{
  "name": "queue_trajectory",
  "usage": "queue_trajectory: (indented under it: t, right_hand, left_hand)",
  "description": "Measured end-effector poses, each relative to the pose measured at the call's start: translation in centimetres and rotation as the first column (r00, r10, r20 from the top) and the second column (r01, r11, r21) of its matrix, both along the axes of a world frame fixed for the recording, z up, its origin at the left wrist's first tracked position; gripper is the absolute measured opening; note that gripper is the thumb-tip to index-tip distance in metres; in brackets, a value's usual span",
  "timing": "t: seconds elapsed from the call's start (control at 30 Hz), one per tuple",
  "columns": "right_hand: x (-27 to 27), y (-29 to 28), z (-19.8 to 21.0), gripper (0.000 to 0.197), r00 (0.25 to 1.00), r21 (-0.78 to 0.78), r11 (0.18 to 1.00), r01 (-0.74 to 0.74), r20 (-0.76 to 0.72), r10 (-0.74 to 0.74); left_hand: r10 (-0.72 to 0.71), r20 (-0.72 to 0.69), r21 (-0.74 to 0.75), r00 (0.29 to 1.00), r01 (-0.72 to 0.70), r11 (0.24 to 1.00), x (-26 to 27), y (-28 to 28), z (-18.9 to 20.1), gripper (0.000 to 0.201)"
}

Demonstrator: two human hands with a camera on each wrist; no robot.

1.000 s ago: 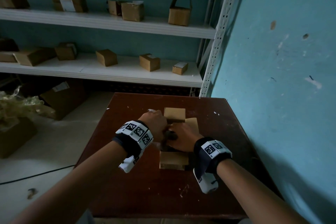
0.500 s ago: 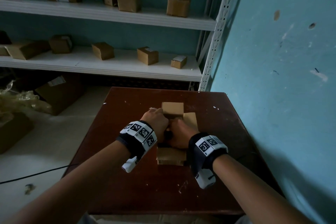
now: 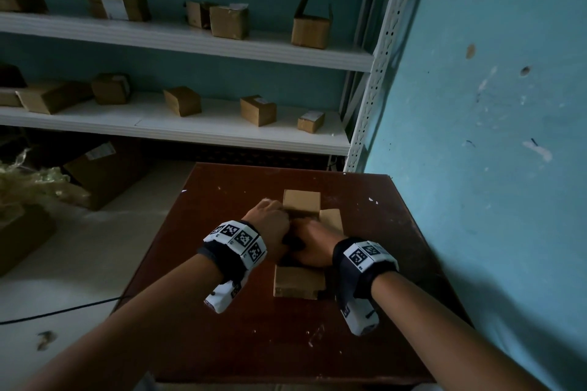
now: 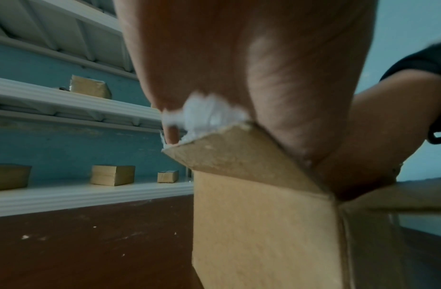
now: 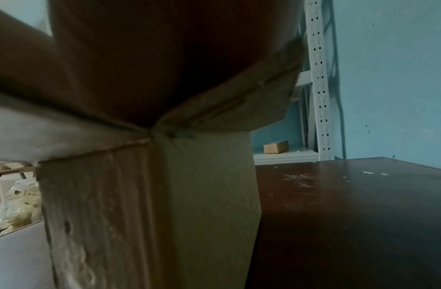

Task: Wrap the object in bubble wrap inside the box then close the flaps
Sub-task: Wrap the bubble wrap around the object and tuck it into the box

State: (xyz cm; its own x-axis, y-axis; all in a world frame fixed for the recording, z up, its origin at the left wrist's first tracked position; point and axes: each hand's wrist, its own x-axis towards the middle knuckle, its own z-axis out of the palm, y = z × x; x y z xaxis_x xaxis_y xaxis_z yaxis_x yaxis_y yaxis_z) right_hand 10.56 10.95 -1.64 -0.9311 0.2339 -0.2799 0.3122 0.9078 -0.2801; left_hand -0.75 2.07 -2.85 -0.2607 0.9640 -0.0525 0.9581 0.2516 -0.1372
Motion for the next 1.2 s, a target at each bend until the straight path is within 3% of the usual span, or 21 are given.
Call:
queue_trajectory:
  t: [0.17,0.3,0.43,0.57,0.67,0.9,1.2]
  right_hand:
    - [0.1,0.1,-0.1,0.018,0.999,-0.028,0.999,0.029,-0.043,-0.031]
    - [0.1,0.0,0.3,0.036,0.982,-0.088,0.993,0.083,-0.16,-0.097]
    - [0.2,-0.8,1.2,0.035,0.956,-0.128,0.989,0.071,-0.276,-0.105]
    - [0.0,-1.3,1.4,0.031,0.966,-0.134,0.988,0.076,-0.235,-0.107]
    - [-0.2,-1.3,1.6,0.019,0.973,-0.139,0.988,0.067,-0.209,-0.096]
    - [0.3,-1.2,2.0,0.011,0.992,-0.049,0.999,0.023,-0.125,-0.029]
    - [-0.2,-0.9,0.6,0.019,0.993,-0.023,0.998,0.053,-0.109,-0.055]
  left_hand:
    - [0.058,0.144,0.039,0.988,-0.064,0.997,-0.1,-1.1,1.8,0.03]
    - [0.035,0.151,0.078,0.988,-0.047,0.996,-0.6,-1.8,3.2,0.025]
    - [0.055,0.104,0.029,0.993,-0.058,0.998,-0.8,-2.1,4.0,0.031]
    - [0.073,0.088,-0.059,0.993,-0.068,0.996,-0.7,-2.1,3.9,0.032]
    - [0.064,0.061,-0.071,0.996,-0.06,0.996,-0.7,-1.9,3.7,0.03]
    - [0.093,0.068,-0.087,0.993,-0.087,0.992,-0.3,-1.1,2.8,0.03]
    - [0.078,-0.018,-0.087,0.997,-0.079,0.993,0.3,-0.3,1.8,0.027]
